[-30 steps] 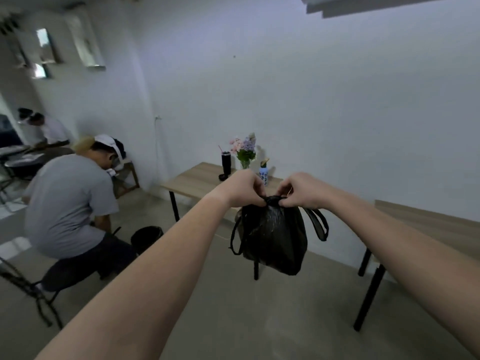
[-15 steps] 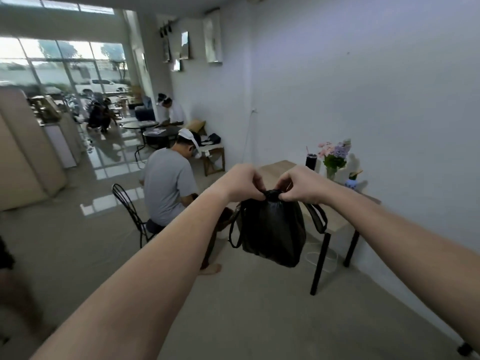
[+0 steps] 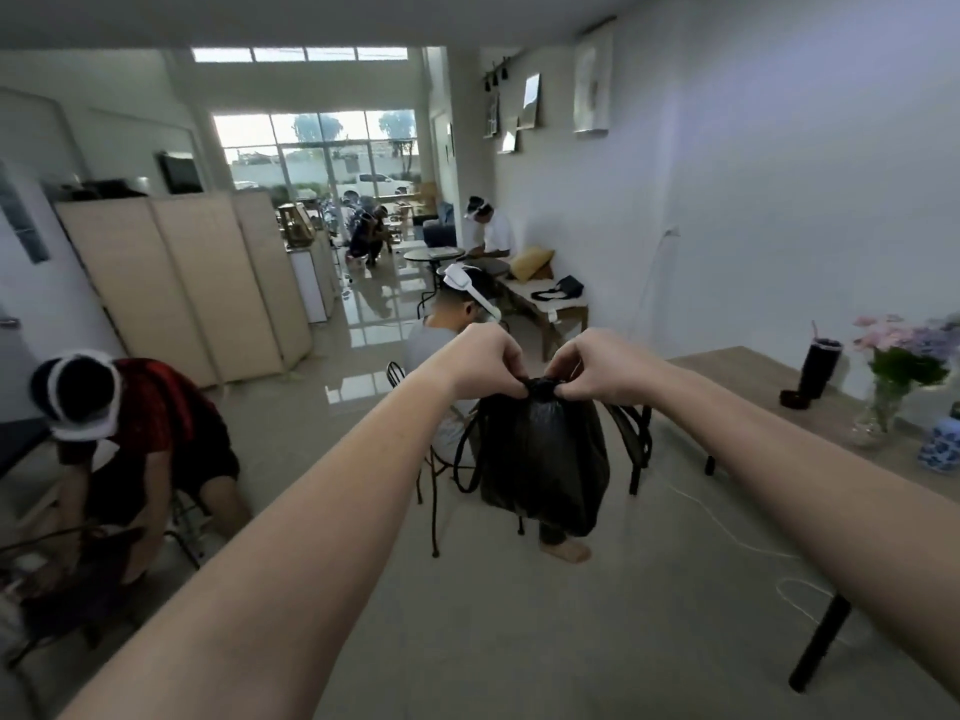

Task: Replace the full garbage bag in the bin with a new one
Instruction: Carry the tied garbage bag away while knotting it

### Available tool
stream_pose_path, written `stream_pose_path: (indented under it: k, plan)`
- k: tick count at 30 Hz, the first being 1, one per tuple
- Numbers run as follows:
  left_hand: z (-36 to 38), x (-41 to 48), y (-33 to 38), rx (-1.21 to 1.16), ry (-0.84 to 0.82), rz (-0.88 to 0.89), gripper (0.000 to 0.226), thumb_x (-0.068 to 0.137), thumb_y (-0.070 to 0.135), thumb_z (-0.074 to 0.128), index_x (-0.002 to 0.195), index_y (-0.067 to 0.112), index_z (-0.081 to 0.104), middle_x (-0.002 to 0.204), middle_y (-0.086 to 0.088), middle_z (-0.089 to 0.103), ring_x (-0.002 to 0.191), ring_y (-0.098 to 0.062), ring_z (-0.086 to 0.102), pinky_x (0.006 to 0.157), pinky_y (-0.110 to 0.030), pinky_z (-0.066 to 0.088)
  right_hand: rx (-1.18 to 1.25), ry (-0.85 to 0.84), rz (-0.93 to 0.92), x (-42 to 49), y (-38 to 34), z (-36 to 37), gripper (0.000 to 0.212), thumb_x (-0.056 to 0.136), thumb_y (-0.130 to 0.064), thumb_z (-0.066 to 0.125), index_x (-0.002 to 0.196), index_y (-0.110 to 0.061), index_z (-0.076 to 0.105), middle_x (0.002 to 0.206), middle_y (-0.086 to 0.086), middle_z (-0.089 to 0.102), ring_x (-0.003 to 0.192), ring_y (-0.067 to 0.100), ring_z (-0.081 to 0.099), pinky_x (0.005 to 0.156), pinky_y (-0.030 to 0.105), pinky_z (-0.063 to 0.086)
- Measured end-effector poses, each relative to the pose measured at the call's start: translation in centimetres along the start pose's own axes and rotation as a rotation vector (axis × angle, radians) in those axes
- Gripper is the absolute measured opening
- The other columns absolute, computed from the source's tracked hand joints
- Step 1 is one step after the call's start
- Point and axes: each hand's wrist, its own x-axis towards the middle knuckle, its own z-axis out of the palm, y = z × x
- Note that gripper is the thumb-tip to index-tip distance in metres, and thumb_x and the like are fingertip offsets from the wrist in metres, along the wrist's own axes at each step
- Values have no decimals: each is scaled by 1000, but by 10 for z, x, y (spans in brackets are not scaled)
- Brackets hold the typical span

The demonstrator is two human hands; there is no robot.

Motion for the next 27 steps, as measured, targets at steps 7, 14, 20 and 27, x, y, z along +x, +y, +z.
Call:
stream_pose_path:
  k: [7,14,20,27]
  plan:
    - [-41,-31,-103,37,65,-146,14,70,19,86,64,22,74,59,27,66,59,7,61,54,-8,39,13,-72,-158,95,-66,53,17,80,-20,77,94,-27,83,81,-12,77,75,-2,68,71,22,55]
    - [-75,-75,-191,66,139,-337,13,72,21,86,65,26,76,65,13,73,65,1,67,57,-14,46,67,-156,-315,178,-129,115,18,82,-20,78,98,-26,82,84,-12,76,76,-3,67,63,12,45]
    - [-94,-104,-256,86,180,-499,9,73,21,87,69,24,79,67,13,75,66,1,69,56,-14,46,92,-242,-456,249,-175,167,19,82,-22,78,99,-27,82,86,-11,77,81,1,70,73,20,56]
    - [-120,-128,-317,112,261,-699,10,73,20,87,70,21,78,72,10,76,68,1,68,63,-20,54,117,-308,-679,332,-230,213,17,77,-22,78,92,-29,83,75,-17,75,74,-9,66,63,11,48]
